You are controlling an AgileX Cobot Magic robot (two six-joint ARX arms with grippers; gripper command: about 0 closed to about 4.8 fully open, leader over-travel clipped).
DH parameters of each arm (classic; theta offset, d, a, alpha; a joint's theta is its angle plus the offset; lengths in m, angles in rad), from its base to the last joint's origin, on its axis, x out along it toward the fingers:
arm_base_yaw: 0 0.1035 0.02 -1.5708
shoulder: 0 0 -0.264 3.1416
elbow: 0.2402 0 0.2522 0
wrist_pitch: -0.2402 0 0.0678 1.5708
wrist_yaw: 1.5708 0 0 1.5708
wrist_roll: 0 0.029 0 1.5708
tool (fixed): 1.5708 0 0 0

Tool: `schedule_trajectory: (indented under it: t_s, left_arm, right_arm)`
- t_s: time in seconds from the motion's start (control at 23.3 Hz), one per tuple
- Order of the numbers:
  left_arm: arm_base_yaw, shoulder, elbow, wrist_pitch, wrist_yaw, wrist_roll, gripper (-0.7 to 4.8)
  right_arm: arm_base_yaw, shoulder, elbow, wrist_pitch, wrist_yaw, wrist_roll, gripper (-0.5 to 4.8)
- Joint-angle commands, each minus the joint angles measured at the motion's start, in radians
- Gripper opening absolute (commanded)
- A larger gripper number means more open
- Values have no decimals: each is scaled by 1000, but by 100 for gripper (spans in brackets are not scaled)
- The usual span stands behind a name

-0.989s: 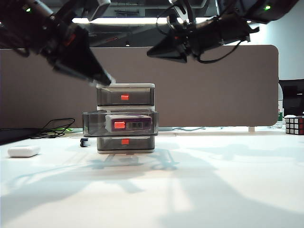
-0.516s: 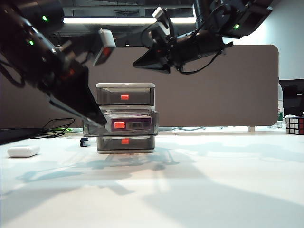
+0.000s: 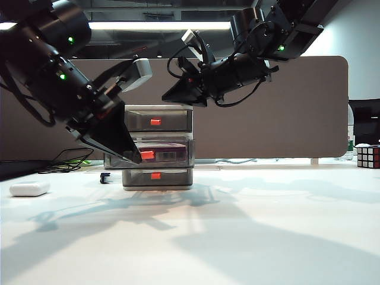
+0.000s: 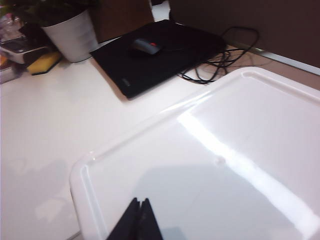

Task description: Open the second layer of the drawer on the table, pick up a pack of napkins on the table and put it in, and finally close the drawer.

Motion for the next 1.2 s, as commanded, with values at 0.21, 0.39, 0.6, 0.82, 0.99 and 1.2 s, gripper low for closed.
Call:
schedule_trajectory:
  t_s: [0.21, 0.39, 0.6, 0.82, 0.99, 1.2]
  left_arm:
    - [1, 66, 1, 240, -82, -28, -6]
    - [1, 86, 1, 275, -119, -50, -6]
    - [-7, 77, 2, 224, -103, -97, -6]
    - [-26, 77, 1, 142, -95, -49, -6]
    - [-26, 77, 1, 174, -93, -45, -6]
    - [-26, 77, 2, 208, -96, -45, -6]
  right_arm:
    - [2, -1, 1, -68, 13, -15, -5]
    - [2, -1, 1, -66, 19, -23, -5]
    - [2, -12, 1, -45, -43, -31, -5]
    - [2, -50, 44, -11, -35, -30, -5]
    - [1, 44, 202, -77, -10, -31, -5]
    - [1, 225, 433, -174, 21, -33, -5]
